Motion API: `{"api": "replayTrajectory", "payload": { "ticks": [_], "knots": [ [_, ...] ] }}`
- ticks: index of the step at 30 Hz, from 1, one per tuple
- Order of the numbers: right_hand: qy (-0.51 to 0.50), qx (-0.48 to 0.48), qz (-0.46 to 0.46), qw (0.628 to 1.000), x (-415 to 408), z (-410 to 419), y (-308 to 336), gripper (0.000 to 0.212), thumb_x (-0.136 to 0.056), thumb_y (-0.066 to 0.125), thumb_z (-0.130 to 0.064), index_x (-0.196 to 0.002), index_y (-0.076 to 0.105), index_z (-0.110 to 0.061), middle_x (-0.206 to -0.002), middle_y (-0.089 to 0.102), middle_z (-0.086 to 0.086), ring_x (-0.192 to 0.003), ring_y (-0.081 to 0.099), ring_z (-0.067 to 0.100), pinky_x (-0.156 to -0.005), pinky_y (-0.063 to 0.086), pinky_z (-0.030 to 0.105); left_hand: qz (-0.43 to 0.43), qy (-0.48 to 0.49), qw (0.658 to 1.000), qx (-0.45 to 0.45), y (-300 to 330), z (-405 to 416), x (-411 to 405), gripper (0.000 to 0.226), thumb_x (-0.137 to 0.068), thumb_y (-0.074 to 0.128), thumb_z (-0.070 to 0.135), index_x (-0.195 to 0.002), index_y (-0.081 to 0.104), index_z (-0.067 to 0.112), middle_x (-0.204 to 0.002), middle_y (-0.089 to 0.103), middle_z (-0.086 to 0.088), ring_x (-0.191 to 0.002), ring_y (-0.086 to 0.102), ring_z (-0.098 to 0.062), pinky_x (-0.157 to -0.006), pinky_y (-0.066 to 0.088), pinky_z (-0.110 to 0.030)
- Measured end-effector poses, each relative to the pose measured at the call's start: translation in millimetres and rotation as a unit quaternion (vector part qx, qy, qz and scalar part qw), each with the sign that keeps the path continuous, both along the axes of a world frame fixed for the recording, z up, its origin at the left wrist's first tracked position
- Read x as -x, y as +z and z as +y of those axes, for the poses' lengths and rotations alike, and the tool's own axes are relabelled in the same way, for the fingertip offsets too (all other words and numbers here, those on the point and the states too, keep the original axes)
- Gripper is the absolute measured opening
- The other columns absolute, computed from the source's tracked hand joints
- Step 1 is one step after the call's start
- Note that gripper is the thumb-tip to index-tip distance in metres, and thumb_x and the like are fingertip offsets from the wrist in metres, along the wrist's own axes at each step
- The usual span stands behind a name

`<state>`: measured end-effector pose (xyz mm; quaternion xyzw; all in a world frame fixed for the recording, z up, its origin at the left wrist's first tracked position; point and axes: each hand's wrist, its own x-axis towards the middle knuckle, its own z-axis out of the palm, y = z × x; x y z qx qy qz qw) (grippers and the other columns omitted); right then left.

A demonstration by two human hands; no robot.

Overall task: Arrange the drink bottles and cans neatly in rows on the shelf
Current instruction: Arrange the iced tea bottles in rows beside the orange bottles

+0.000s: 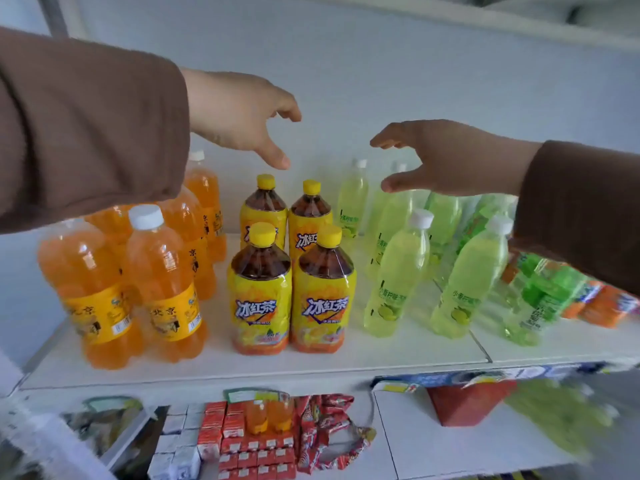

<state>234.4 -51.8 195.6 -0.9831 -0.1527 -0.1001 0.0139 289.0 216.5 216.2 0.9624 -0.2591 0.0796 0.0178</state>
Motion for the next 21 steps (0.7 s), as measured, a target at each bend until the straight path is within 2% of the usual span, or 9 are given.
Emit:
{"api": "replayTrajectory", "payload": {
  "ticks": [6,10,14,18,21],
  "knots": [
    [-0.017,-0.008,-0.053,0.998,83.7,-21.3,-3.4,0.062,-0.093,0.07,-0.041,-0.15,0.046,-0.028,-0.148,0.053,-0.005,-0.131,0.049,0.019,-0.097,0.034,0.029,-0.066,-0.052,0.996,-0.009,2.5,-27.2,78.7,0.076,-0.084,0.069,0.056,-0.15,0.038,0.032,-0.154,0.041,0.003,-0.135,0.044,-0.025,-0.108,0.039,-0.042],
    [-0.012,-0.01,-0.096,0.995,123.0,-43.9,-14.2,0.06,-0.092,0.07,-0.044,-0.147,0.049,-0.028,-0.141,0.056,-0.003,-0.128,0.05,0.021,-0.091,0.032,0.027,-0.081,-0.067,0.994,0.006,-9.2,-55.0,126.1,0.074,-0.085,0.067,0.056,-0.149,0.037,0.034,-0.153,0.04,0.005,-0.137,0.041,-0.023,-0.107,0.035,-0.037],
    [0.008,-0.004,-0.111,0.994,154.5,-77.2,-30.9,0.059,-0.091,0.071,-0.044,-0.144,0.052,-0.027,-0.138,0.058,0.001,-0.124,0.051,0.025,-0.097,0.038,0.035,-0.083,-0.076,0.993,0.03,-30.6,-88.4,163.0,0.073,-0.084,0.07,0.051,-0.147,0.04,0.033,-0.149,0.044,0.006,-0.136,0.043,-0.022,-0.106,0.036,-0.035],
    [0.029,0.002,-0.116,0.993,180.7,-119.5,-56.1,0.06,-0.091,0.07,-0.045,-0.144,0.052,-0.026,-0.138,0.059,0.001,-0.124,0.05,0.025,-0.098,0.038,0.036,-0.078,-0.071,0.994,0.033,-60.0,-127.3,193.6,0.074,-0.083,0.072,0.051,-0.148,0.041,0.03,-0.15,0.044,0.005,-0.137,0.043,-0.021,-0.108,0.037,-0.036],
    [0.049,-0.01,-0.107,0.993,194.3,-149.5,-80.3,0.061,-0.091,0.071,-0.044,-0.145,0.052,-0.024,-0.134,0.06,0.002,-0.122,0.051,0.025,-0.098,0.039,0.036,-0.065,-0.051,0.996,0.041,-86.8,-154.1,215.7,0.075,-0.086,0.069,0.051,-0.151,0.038,0.03,-0.155,0.04,0.007,-0.141,0.038,-0.017,-0.113,0.031,-0.035]
  ]
}}
